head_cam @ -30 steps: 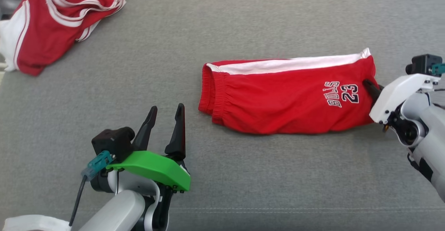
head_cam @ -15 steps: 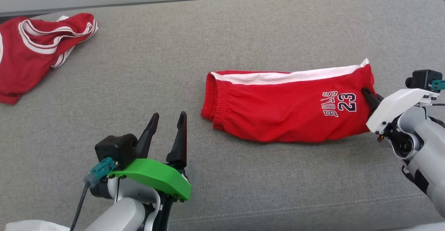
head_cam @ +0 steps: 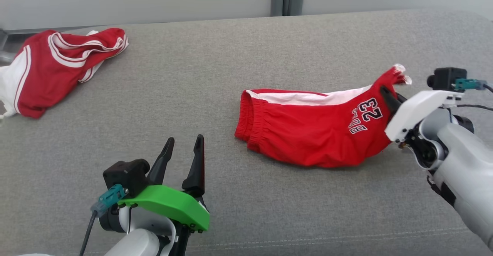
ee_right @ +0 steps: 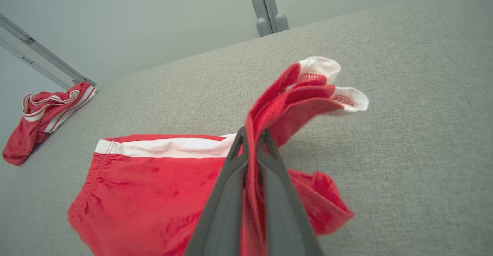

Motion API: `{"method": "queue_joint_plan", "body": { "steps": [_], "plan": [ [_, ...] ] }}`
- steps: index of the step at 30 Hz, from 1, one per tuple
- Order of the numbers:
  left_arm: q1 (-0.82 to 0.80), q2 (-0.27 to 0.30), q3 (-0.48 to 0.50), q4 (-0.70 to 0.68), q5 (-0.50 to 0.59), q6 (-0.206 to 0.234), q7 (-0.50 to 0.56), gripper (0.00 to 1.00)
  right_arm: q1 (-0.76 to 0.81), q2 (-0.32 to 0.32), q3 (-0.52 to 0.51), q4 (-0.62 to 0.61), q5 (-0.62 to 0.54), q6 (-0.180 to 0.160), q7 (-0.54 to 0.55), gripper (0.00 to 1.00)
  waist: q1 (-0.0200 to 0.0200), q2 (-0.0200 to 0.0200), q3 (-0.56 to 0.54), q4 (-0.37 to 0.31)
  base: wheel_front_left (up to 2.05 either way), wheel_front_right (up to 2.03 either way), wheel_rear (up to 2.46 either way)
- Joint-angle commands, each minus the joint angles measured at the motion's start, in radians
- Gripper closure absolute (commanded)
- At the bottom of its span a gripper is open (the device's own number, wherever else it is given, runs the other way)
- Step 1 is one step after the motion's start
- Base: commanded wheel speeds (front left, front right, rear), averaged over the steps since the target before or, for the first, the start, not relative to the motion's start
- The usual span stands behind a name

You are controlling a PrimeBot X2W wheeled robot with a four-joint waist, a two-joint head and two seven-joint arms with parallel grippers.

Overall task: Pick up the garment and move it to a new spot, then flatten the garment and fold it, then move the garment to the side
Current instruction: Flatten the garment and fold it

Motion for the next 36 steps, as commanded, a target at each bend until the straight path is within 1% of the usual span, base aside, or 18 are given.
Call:
{"method": "queue_joint_plan", "body": {
  "steps": [1,10,17,23,27,35,36],
  "plan": [
    [0.014,0.0,0.004,-0.002,-0.007,-0.003,-0.007,0.0,-0.018,0.016,0.004,0.002,-0.017,0.0,0.007,1.0,0.0,0.0,-0.012,0.016,0.0,0.0,0.0],
    [0.018,-0.022,0.001,0.007,-0.02,-0.019,-0.019,0.0,-0.092,0.148,0.016,0.033,-0.116,0.0,0.059,1.0,0.0,0.0,-0.029,0.072,0.0,0.0,0.0],
    [0.007,-0.041,-0.005,0.018,-0.021,-0.031,-0.026,0.0,-0.083,0.238,0.021,0.087,-0.176,0.0,0.095,1.0,0.0,0.0,-0.021,0.125,0.0,0.0,0.0],
    [-0.013,-0.057,-0.013,0.033,-0.018,-0.043,-0.027,0.0,-0.089,0.292,0.013,0.173,-0.213,0.0,0.11,1.0,0.0,0.0,-0.003,0.166,0.0,0.0,0.0],
    [-0.026,-0.07,-0.02,0.043,-0.016,-0.05,-0.029,0.0,-0.099,0.317,0.011,0.229,-0.231,0.0,0.114,1.0,0.0,0.0,0.006,0.187,0.0,0.0,0.0],
    [-0.029,-0.081,-0.017,0.063,-0.022,-0.058,-0.035,0.0,-0.109,0.35,0.018,0.282,-0.247,0.0,0.109,1.0,0.0,0.0,0.009,0.198,0.0,0.0,0.0],
    [-0.029,-0.082,-0.017,0.065,-0.022,-0.058,-0.035,0.0,-0.11,0.353,0.019,0.286,-0.249,0.0,0.106,0.85,0.0,0.0,0.009,0.197,0.0,0.0,0.0]
  ]
}}
